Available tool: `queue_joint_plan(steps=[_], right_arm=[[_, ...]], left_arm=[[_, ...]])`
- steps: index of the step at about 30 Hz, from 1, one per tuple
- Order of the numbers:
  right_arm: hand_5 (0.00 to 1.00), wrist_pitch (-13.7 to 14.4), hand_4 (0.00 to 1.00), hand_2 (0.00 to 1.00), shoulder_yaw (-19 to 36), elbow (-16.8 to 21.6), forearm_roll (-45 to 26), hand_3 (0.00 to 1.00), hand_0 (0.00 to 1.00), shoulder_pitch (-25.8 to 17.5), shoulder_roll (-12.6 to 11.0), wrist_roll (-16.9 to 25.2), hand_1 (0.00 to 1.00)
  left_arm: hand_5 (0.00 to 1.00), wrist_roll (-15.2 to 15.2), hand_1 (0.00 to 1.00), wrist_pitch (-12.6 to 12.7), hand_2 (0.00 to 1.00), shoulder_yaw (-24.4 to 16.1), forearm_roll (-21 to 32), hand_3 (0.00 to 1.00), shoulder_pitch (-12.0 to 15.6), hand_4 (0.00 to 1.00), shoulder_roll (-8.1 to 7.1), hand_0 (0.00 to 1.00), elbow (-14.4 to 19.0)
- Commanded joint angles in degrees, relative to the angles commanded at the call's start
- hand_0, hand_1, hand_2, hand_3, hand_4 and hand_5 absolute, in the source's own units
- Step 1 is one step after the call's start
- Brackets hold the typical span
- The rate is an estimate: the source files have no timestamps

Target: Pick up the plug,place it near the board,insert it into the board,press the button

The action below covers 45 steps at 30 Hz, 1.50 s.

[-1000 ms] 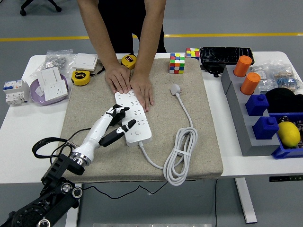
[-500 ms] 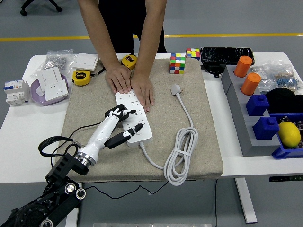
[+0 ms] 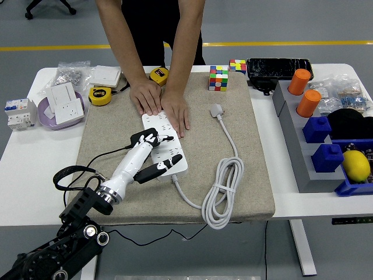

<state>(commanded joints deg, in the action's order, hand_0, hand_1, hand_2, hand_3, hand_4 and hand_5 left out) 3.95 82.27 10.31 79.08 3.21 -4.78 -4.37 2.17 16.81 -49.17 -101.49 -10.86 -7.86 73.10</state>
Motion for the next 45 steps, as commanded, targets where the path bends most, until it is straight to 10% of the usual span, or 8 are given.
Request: queue_joint_plan(steps=[18, 28, 31, 32, 33, 38, 39, 45], right_arm=[[0.982, 0.06, 0.998, 0.706, 0.22, 0.0, -0.1, 0.748, 0.788, 0.11, 0.06, 0.05, 0.695], [0.981, 0.0, 0.998, 0.706, 0.05, 0.0, 0.14, 0.748, 0.788, 0.0, -0.05, -0.04, 0.695], [0.981, 0.02, 0.998, 0.706, 0.02, 0.0, 0.12, 0.748, 0.788, -0.05, -0.09, -0.02, 0.695], [0.981, 0.02, 0.998, 0.706, 0.07, 0.0, 0.18, 0.748, 0.788, -0.09, -0.12, -0.05, 0.695], [0.98, 0.01, 0.998, 0.706, 0.14, 0.0, 0.28, 0.748, 0.788, -0.11, -0.12, -0.08, 0.695], [0.98, -0.01, 0.998, 0.706, -0.04, 0.0, 0.21, 0.748, 0.788, -0.16, -0.13, -0.08, 0.695], [0.98, 0.0, 0.998, 0.706, -0.15, 0.0, 0.13, 0.748, 0.789, -0.14, -0.14, -0.05, 0.695], [0.981, 0.03, 0.998, 0.706, -0.39, 0.0, -0.08, 0.748, 0.788, -0.07, -0.19, -0.04, 0.695]], left_arm=[[0.998, -0.57, 0.977, -0.43, 0.921, -1.11, -2.29, 0.87, -0.63, 0.998, -0.35, 0.998, 2.39], [0.998, 0.88, 0.901, 0.84, 0.845, -0.72, -4.9, 0.856, -0.1, 0.998, -1.67, 0.958, 12.72], [0.998, -2.74, 0.901, 1.38, 0.845, -0.33, -8.14, 0.856, 0.58, 0.998, -2.34, 0.958, 16.92], [0.998, -5.29, 0.901, -0.72, 0.845, -0.3, -10.67, 0.856, 1.02, 0.998, -2.65, 0.958, 18.8], [0.433, -7.53, 0.219, -2.2, 0.298, -0.28, -12.84, 0.773, 1.2, 0.752, -2.79, 0.309, 19.84], [0.433, -18.87, 0.219, -12.97, 0.298, 0.44, -22.81, 0.773, 1.51, 0.752, -3.64, 0.309, 22.87], [0.186, -21.47, 0.057, -15.57, 0.155, 0.61, -23.7, 0.78, 1.44, 0.534, -3.72, 0.164, 22.89], [0.159, -32.47, 0.053, -25.91, 0.153, 0.94, -25.26, 0.794, 0.67, 0.507, -3.69, 0.159, 21.54]])
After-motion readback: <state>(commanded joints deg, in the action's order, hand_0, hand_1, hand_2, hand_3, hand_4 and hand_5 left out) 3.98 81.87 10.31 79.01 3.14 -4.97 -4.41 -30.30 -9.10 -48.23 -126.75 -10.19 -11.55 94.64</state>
